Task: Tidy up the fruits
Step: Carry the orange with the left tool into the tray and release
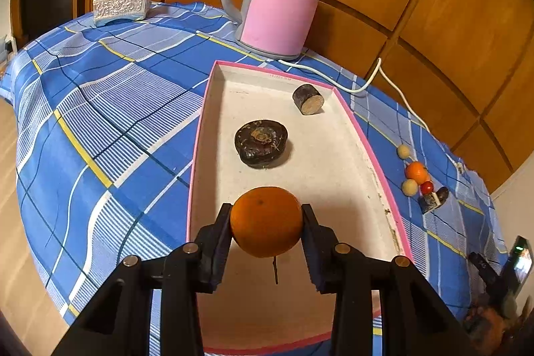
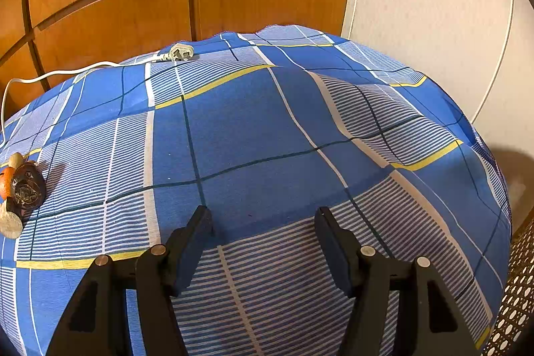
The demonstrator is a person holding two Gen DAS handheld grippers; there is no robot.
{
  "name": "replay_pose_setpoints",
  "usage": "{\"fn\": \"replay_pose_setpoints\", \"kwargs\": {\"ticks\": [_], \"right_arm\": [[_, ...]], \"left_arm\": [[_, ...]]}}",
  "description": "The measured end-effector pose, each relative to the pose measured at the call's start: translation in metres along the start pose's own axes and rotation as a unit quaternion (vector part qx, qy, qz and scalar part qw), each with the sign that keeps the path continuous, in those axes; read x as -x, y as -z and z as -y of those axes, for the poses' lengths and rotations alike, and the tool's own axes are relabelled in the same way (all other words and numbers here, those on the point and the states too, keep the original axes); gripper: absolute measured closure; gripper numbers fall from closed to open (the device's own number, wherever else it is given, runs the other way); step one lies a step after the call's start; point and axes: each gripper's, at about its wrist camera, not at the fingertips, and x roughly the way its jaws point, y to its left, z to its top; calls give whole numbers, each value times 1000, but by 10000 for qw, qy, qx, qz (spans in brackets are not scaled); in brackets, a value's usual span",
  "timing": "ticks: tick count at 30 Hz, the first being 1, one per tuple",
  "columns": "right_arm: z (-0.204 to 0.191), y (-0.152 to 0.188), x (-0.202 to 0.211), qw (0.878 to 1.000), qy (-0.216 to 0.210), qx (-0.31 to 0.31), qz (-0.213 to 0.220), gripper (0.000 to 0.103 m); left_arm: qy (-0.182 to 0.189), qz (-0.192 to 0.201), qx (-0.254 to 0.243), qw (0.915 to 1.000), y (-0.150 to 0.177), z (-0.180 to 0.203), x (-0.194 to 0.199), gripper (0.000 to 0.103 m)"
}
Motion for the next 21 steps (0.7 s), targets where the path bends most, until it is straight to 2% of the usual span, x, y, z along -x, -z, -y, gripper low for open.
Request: {"fn": "replay_pose_setpoints", "kwargs": {"ticks": [7,11,14,21], "right_arm": [[0,0,0,10000,12,13,-6,38],[0,0,0,10000,14,18,-9,38],[0,-1,0,10000,38,42,-23,38],[0,-1,-1,10000,41,46,-31,38]], "left_arm": [[-155,29,-68,9999,4,0,-14,61],[-88,144,-146,9998,7,5,-10,42],[-142,266,-252,9992,9,8,-5,40],[-181,462,-73,9987,13,1,9,33]]}}
